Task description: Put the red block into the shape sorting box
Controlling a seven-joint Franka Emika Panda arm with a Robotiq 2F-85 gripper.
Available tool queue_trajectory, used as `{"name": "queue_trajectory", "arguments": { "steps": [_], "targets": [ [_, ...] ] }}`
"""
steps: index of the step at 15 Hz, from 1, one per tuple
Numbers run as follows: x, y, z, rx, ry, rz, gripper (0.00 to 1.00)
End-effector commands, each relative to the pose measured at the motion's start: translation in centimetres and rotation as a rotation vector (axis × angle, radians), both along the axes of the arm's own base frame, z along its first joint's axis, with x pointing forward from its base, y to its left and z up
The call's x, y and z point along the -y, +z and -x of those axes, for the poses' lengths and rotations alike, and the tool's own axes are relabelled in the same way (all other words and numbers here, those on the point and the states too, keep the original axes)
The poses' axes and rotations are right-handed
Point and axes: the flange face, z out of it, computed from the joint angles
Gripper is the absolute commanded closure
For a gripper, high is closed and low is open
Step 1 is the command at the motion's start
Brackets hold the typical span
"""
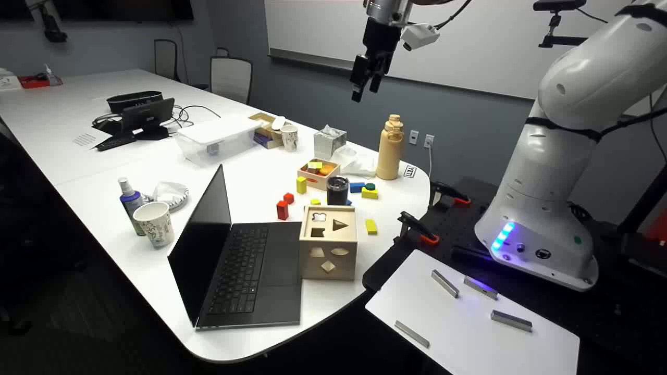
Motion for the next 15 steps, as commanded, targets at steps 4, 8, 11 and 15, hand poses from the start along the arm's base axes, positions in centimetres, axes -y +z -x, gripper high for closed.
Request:
{"name": "queue_trajectory", "arguments": {
  "steps": [4,8,11,15],
  "targets": [
    [0.0,0.1,0.0,-0.001,0.0,0.0,0.0],
    [0.2,-1.6,-5.1,-0.036,0.068,0.012,0.0],
    [-0.5,-3.4,-8.8,-0.068,0.176,0.016,0.0],
    [-1.9,-8.1,-14.3,-0.14,0.288,0.013,0.0]
  ]
}}
